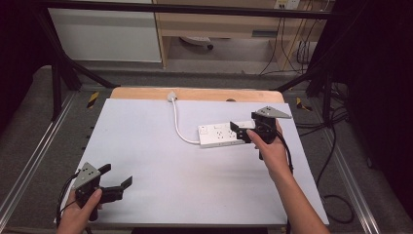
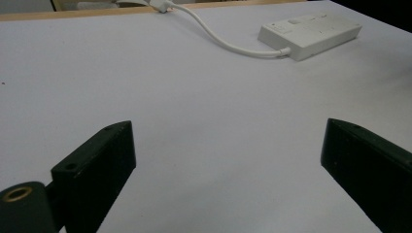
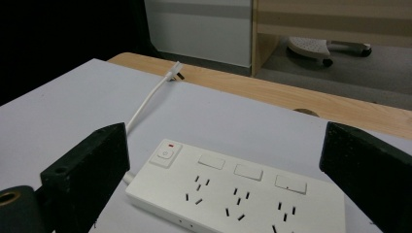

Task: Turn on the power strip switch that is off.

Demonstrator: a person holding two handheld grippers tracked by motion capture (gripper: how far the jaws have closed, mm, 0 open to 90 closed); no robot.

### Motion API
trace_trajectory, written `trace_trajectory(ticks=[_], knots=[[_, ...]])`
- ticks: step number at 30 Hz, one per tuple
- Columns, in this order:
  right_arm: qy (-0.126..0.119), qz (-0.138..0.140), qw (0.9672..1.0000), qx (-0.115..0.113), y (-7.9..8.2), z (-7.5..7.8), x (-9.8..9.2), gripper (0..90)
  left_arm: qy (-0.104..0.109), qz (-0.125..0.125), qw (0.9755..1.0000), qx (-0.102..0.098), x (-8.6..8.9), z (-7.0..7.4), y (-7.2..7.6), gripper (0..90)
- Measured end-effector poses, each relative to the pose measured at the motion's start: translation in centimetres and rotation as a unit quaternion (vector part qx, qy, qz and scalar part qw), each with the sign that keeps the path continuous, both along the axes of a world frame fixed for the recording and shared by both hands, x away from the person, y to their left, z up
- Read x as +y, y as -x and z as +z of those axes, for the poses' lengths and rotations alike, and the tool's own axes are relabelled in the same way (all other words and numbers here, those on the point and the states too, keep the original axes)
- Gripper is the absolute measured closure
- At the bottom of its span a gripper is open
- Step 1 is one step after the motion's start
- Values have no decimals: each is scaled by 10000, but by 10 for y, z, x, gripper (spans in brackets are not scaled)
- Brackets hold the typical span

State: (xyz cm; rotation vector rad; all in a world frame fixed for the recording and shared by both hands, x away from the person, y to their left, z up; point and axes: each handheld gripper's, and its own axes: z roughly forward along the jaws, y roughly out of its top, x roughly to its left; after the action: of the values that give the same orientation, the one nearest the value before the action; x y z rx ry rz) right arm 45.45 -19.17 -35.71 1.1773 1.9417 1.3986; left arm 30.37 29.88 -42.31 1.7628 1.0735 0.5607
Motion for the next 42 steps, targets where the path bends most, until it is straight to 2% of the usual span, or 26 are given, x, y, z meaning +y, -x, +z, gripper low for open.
trace_trajectory(ticks=[22,42], knots=[[240,11,9994,230,-29,-18,19,64,7,3,10000,-1,0,0,0,58],[350,40,9983,472,-42,-33,25,82,-24,-4,10000,-4,1,0,0,58]])
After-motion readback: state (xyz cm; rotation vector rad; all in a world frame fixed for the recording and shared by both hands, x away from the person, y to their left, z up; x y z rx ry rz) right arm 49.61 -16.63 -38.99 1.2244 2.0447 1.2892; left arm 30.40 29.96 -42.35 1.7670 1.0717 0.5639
